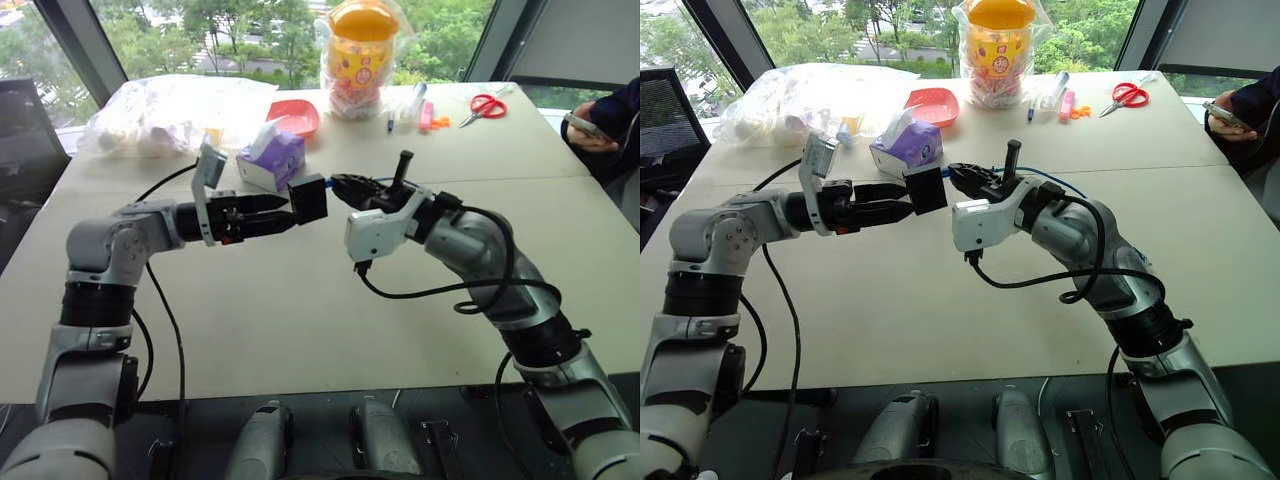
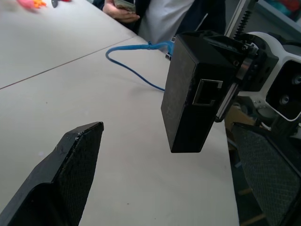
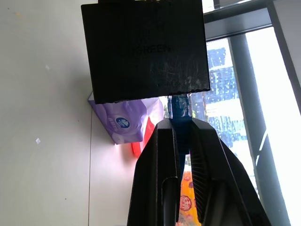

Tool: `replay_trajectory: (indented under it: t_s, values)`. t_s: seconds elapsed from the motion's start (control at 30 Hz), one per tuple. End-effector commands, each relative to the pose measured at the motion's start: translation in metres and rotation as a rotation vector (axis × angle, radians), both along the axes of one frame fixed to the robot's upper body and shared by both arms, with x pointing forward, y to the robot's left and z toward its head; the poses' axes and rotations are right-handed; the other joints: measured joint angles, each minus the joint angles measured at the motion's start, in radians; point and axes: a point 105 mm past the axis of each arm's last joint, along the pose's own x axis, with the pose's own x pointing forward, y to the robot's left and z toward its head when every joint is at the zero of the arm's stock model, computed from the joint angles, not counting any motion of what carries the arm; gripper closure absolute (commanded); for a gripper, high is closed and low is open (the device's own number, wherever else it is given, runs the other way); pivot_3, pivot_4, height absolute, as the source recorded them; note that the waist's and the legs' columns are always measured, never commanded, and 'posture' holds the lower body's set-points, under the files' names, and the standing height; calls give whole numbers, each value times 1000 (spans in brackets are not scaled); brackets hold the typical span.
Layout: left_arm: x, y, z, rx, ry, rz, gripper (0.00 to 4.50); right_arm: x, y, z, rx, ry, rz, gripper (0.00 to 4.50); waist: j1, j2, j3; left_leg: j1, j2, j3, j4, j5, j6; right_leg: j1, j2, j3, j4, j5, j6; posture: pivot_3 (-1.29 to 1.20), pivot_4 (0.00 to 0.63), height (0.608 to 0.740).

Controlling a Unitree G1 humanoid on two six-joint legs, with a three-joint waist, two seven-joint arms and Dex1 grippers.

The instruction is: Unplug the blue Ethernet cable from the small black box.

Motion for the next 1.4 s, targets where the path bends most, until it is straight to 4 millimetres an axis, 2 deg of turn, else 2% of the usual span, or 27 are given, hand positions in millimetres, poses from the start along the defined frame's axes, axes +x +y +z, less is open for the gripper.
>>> replay_trajectory:
  t_s: [0.03,0.2,0.27,0.33,0.53,0.7,0.77,0.83,0.97,1.0,1.03,1.07,1.13,1.23,1.3,1.4]
  values:
    - [-4,-9,15,-26,-45,-47,0,-10,6,11,5,-41,26,4463,1,0,0,0,0,0,0,0,0,0,0,0,0,0,0,0,150,740]
    - [-3,-16,15,-42,-51,-46,0,-12,9,8,5,-19,29,4463,1,0,0,0,0,0,0,0,0,-1,0,0,1,0,0,0,150,740]
    - [-4,-18,14,-45,-51,-47,493,-12,9,8,2,-15,31,4500,1,0,0,0,0,0,0,0,0,-1,0,0,1,0,0,0,150,740]
    - [-4,-19,13,-48,-52,-46,1194,-13,10,7,1,-8,31,4500,2,0,0,0,0,0,0,0,0,-1,0,0,1,0,0,0,150,740]
    - [-3,-17,14,-63,-51,-29,4029,-15,9,3,-7,13,32,4500,1,0,0,0,0,0,0,0,0,-1,-1,0,1,0,0,0,150,740]
    - [-5,-14,9,-27,-42,-38,3997,-18,10,3,14,56,62,4500,2,0,0,0,0,0,0,0,0,-1,0,0,1,0,0,0,150,740]
    - [-7,-12,7,-6,-47,-52,3997,-20,9,7,55,109,94,3620,1,0,0,0,0,0,0,0,0,-1,-1,0,1,0,0,0,150,740]
    - [-9,-9,4,17,-49,-63,3997,-20,5,8,104,245,111,2796,0,0,0,0,0,0,0,0,0,-1,-1,0,1,0,0,0,150,740]
    - [-14,-1,3,55,-50,-97,3997,-18,-18,1,130,612,79,798,4,0,0,0,0,0,0,0,0,0,-1,0,1,0,0,0,150,740]
    - [-15,1,4,62,-55,-106,3997,-18,-24,4,171,715,67,271,6,0,0,0,0,0,0,0,0,0,-1,0,1,0,0,0,150,740]
    - [-17,3,6,66,-63,-121,3997,-20,-25,14,255,830,94,61,7,0,0,0,0,0,0,0,0,0,-1,0,1,0,0,0,150,740]
    - [-20,4,8,69,-69,-143,3997,-22,-26,26,375,981,131,61,8,0,1,0,0,0,0,0,1,0,-1,0,1,0,0,0,150,740]
    - [-23,5,12,74,-96,-173,3997,-28,-24,38,509,1208,223,61,2,0,1,0,1,0,0,0,1,-1,-2,0,1,0,0,0,150,740]
    - [-25,2,16,73,-127,-201,3997,-27,-25,36,629,1437,254,61,4,-1,1,0,2,-2,-1,0,1,-1,-3,0,1,0,-1,0,150,740]
    - [-26,-1,20,63,-129,-212,3997,-30,-21,29,633,1542,244,61,6,0,1,0,1,-2,-2,0,1,-1,-3,0,0,0,-1,0,150,740]
    - [-26,-3,21,63,-137,-213,3997,-35,-13,29,618,1583,273,61,8,0,1,-3,0,-1,-1,0,1,-3,-4,0,0,0,-1,0,150,740]
